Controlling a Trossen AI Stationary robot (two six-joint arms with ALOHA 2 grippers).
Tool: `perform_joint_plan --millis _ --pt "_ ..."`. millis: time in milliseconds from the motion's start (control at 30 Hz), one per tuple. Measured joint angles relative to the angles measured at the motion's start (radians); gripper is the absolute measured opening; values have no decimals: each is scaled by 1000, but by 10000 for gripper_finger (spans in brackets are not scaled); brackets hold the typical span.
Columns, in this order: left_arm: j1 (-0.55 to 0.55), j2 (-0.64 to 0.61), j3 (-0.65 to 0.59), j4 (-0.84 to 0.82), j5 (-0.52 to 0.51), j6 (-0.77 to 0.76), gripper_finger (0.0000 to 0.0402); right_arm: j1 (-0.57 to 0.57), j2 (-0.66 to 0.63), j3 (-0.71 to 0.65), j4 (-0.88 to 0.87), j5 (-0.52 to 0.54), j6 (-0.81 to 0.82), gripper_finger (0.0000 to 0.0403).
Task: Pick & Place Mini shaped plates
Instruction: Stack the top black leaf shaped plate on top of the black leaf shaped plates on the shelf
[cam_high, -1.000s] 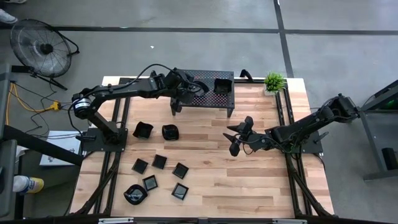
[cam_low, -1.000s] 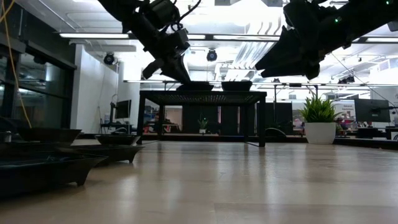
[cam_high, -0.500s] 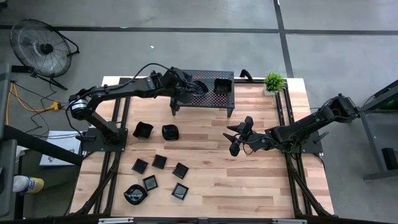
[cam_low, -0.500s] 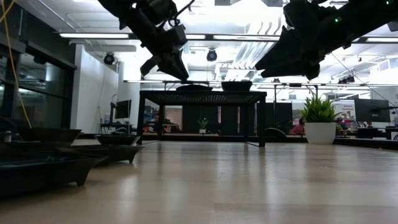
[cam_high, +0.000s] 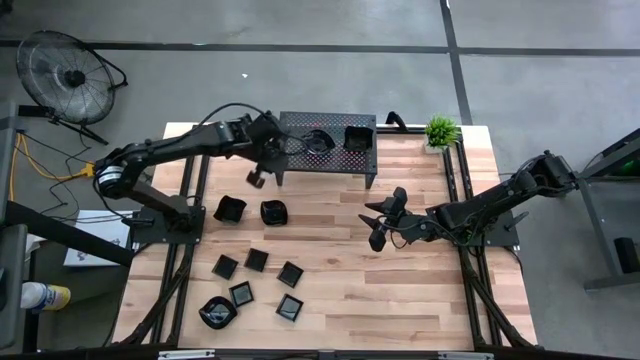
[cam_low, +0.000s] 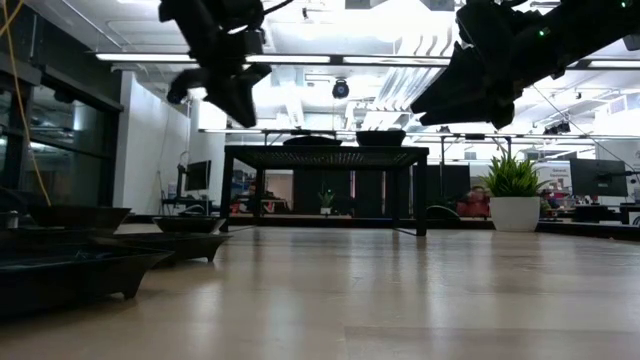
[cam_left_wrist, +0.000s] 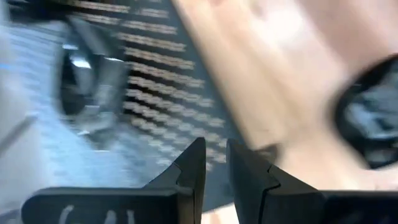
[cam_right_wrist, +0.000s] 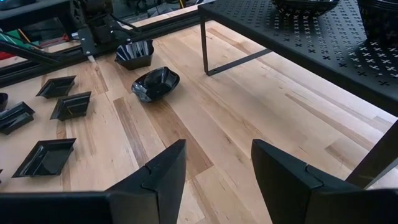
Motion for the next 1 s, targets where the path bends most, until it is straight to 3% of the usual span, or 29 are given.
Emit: perform_joint_plan --millis 300,733,1000 --pt "0 -7 -71 -153 150 -45 60 0 0 0 0 -3 1 177" --pt "-2 -7 -291 -133 181 -78 60 0 0 0 0 -8 1 177" --pt "-122 -23 -393 -86 160 -87 60 0 0 0 1 -8 5 177"
